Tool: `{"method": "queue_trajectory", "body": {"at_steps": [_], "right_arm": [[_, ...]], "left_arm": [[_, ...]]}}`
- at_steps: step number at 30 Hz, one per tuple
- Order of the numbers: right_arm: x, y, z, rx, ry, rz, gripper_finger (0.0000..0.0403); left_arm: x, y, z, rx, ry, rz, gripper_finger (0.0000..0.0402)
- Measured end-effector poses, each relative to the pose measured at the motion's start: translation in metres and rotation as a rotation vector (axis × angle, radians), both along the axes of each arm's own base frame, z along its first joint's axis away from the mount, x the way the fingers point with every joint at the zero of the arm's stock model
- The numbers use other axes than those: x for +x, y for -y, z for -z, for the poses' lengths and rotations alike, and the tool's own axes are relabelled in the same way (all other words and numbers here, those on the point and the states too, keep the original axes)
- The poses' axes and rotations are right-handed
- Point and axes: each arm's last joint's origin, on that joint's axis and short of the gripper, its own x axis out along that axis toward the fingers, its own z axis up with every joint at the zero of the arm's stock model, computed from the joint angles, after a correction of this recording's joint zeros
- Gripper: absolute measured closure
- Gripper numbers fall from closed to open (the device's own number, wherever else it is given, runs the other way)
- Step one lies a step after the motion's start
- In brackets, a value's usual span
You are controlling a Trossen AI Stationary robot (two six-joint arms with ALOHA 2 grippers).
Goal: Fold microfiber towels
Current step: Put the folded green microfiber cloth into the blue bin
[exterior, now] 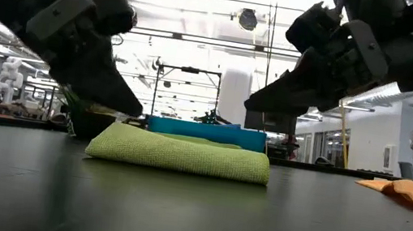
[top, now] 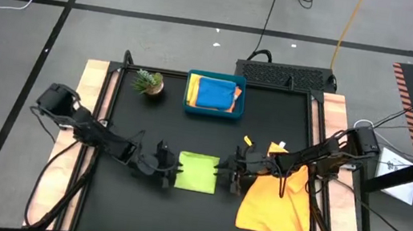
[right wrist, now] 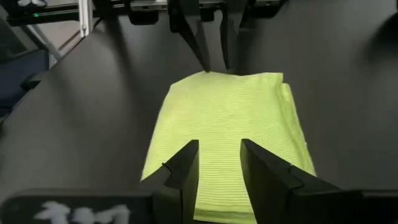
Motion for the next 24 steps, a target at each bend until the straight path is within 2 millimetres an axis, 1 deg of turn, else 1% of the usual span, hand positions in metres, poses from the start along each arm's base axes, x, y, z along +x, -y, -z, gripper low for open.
{"method": "queue_trajectory", "body": {"at_steps": [3, 8, 11, 14, 15, 19, 24], "right_arm": [[0.000, -0.003, 0.001, -0.003, -0.002, -0.010, 0.0292], [0.000, -0.003, 0.001, -0.004, 0.004, -0.010, 0.0292], [0.000, -0.003, 0.000, -0.004, 0.006, -0.010, 0.0292], [0.000, -0.004, 0.000, -0.006, 0.008, -0.015, 0.0292], [0.000, -0.004, 0.000, -0.007, 0.007, -0.017, 0.0292], [-0.001, -0.007, 0.000, -0.006, 0.012, -0.031, 0.0292], [-0.002, -0.017, -0.003, -0.005, 0.042, -0.119, 0.0291]], "left_arm": [[0.005, 0.004, 0.010, -0.017, 0.015, -0.002, 0.0302], [0.007, 0.000, 0.040, 0.012, -0.075, -0.029, 0.0299], [0.010, -0.003, 0.044, -0.020, -0.062, -0.075, 0.0299], [0.013, -0.003, 0.041, -0.015, -0.017, -0.056, 0.0300], [0.014, -0.002, 0.037, 0.001, 0.006, -0.035, 0.0300], [0.019, 0.002, 0.011, 0.043, 0.131, 0.022, 0.0300], [0.018, 0.005, -0.002, 0.090, 0.175, 0.056, 0.0300]]}}
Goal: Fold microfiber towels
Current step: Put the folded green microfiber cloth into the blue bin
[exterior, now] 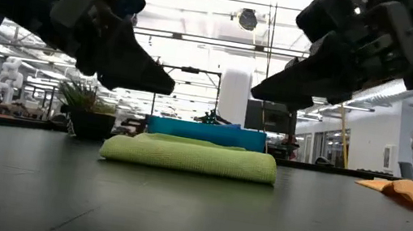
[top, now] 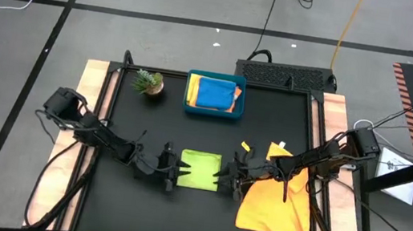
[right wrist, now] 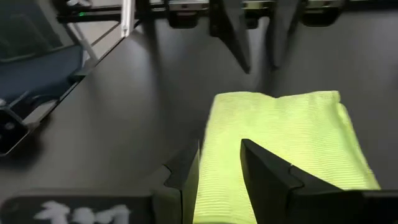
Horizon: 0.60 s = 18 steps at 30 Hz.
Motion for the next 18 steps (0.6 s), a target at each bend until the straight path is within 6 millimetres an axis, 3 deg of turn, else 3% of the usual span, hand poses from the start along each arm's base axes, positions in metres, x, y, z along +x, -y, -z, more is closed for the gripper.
{"method": "queue_trajectory", "body": {"at_steps": [9, 13, 18], "right_arm": [[-0.001, -0.009, 0.003, -0.031, 0.002, -0.045, 0.0286], [0.012, -0.016, 0.011, -0.010, -0.034, -0.110, 0.0255], [0.028, -0.021, 0.023, -0.034, -0.063, -0.123, 0.0209]], "left_arm": [[-0.001, 0.004, 0.005, -0.047, -0.029, 0.029, 0.0297], [0.001, 0.009, 0.006, -0.055, -0.069, 0.059, 0.0277], [0.019, 0.025, -0.010, 0.035, -0.214, 0.092, 0.0231]]}}
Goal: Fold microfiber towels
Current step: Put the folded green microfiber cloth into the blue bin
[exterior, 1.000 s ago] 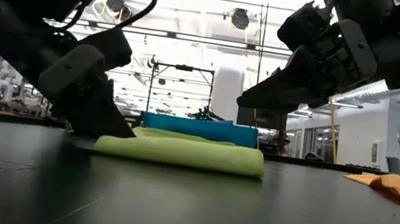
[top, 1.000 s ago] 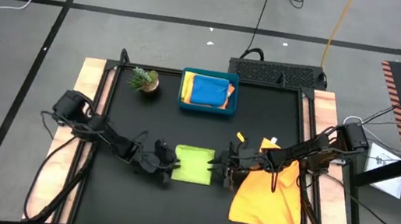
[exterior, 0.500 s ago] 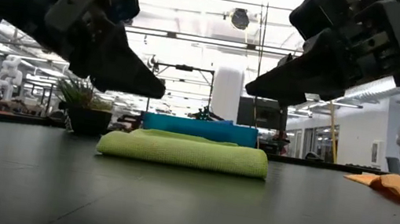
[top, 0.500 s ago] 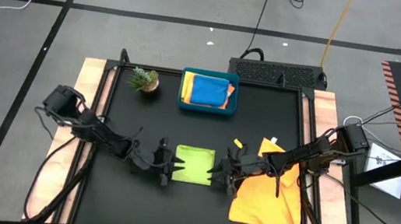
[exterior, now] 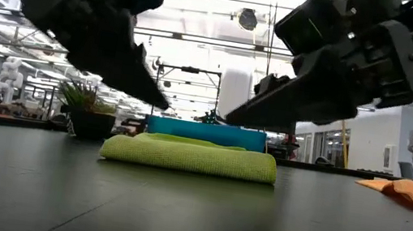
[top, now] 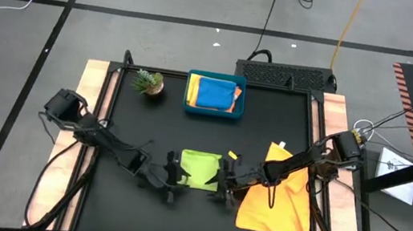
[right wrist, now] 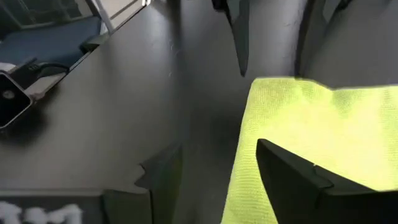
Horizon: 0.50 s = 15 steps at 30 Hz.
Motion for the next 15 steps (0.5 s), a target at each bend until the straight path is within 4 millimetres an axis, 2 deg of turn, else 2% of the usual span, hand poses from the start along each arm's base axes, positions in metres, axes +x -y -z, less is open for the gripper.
{"method": "queue_trajectory", "body": {"at_steps": [4, 8, 15], "right_arm": [[0.001, 0.000, 0.001, -0.026, 0.009, -0.012, 0.0196], [-0.002, -0.007, 0.003, -0.046, -0.010, -0.041, 0.0198], [-0.009, -0.013, 0.014, -0.184, -0.089, 0.025, 0.0199]], "left_arm": [[0.000, 0.007, -0.005, 0.097, -0.156, -0.027, 0.0193], [-0.004, 0.014, -0.004, 0.112, -0.172, -0.014, 0.0170], [-0.006, 0.022, 0.018, 0.181, -0.216, -0.004, 0.0165]]}}
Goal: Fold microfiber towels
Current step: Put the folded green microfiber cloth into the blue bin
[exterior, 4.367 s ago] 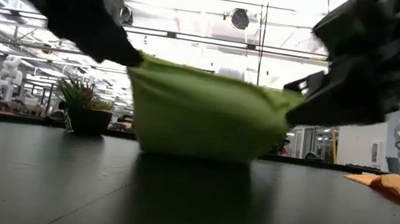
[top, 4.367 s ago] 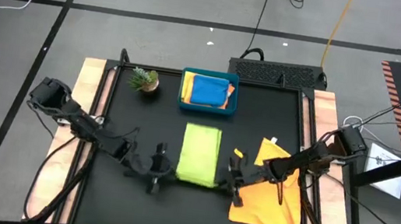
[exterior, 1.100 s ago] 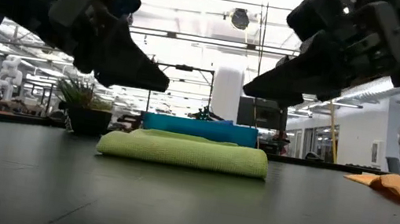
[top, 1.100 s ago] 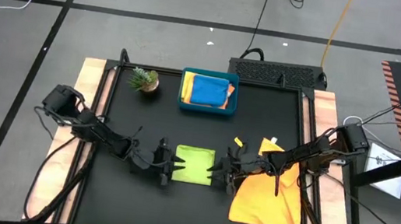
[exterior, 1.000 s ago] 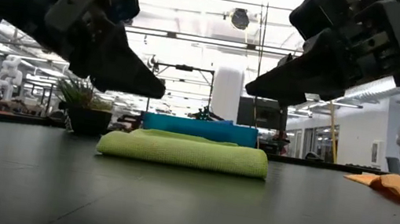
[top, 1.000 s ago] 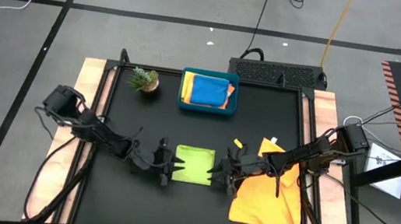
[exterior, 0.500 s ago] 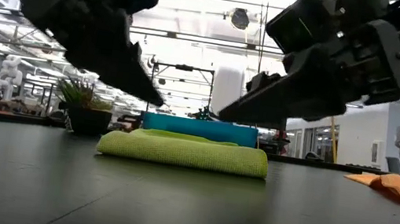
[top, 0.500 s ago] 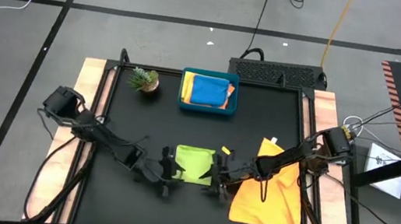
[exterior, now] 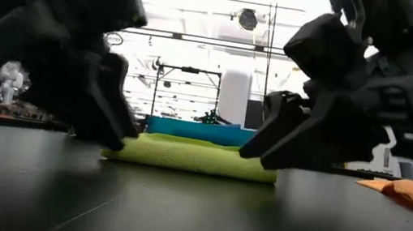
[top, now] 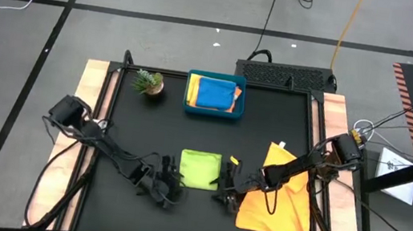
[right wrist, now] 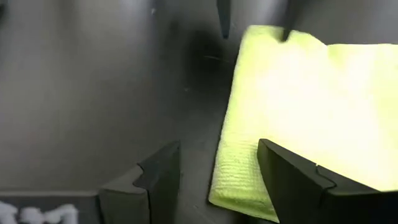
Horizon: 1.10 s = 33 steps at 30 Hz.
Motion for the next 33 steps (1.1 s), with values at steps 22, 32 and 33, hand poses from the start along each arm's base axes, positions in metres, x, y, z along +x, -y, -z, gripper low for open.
{"method": "queue_trajectory", "body": {"at_steps": [22, 32, 33], "right_arm": [[-0.003, 0.008, 0.009, -0.200, -0.045, 0.110, 0.0200], [-0.005, 0.008, 0.011, -0.241, -0.062, 0.086, 0.0258], [-0.005, 0.008, 0.011, -0.241, -0.063, 0.086, 0.0271]], "left_arm": [[0.004, 0.003, 0.021, 0.153, -0.026, 0.090, 0.0165], [0.005, 0.004, 0.018, 0.163, -0.002, 0.098, 0.0165], [0.005, 0.004, 0.017, 0.163, 0.005, 0.103, 0.0165]]}}
